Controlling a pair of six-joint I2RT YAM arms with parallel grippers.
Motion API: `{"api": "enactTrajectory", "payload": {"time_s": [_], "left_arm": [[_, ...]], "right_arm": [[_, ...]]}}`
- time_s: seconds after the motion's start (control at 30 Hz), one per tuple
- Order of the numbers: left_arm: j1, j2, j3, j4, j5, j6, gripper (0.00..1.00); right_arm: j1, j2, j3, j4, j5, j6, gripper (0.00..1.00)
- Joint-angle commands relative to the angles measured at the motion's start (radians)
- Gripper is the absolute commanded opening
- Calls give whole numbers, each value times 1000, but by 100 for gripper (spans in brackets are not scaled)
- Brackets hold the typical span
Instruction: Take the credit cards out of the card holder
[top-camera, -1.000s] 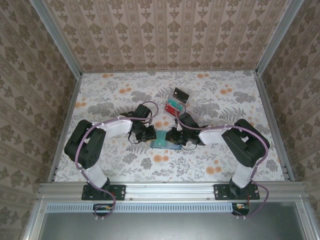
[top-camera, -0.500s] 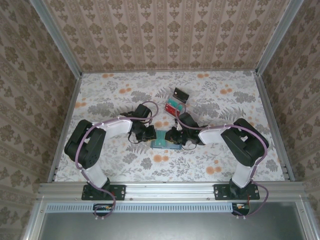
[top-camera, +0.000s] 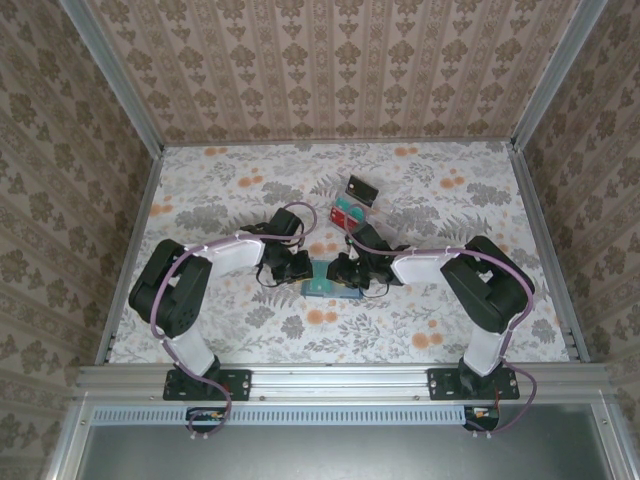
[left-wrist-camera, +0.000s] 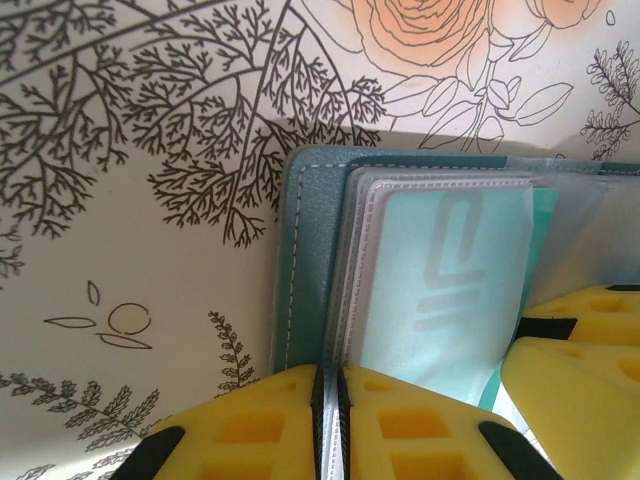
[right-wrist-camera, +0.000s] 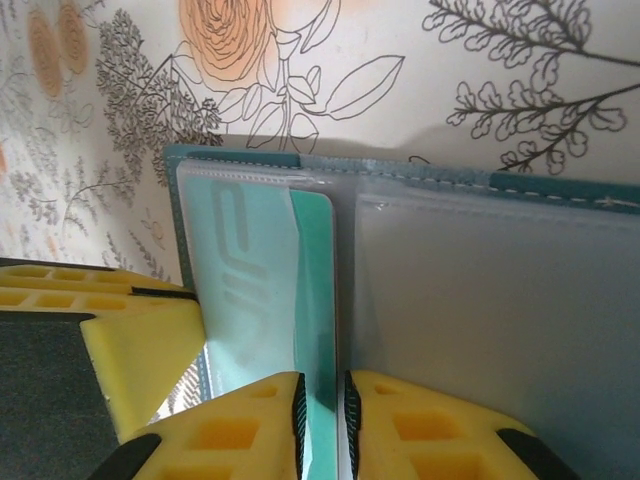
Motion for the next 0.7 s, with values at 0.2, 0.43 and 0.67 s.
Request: {"api": "enactTrajectory", "payload": {"time_s": [0.2,0.43,0.67], "left_arm": [[-8,38,-24,-18,-9,-8,14],[-12,29,-51,24,6,-35,13],[-19,37,-63,31,9,-40,13]], "right_arm": [[4,36,-27,19,-30,-1,16],[3,34,-82,226,-101,21,13],[-2,48,-95,301,-128,46,17]]}}
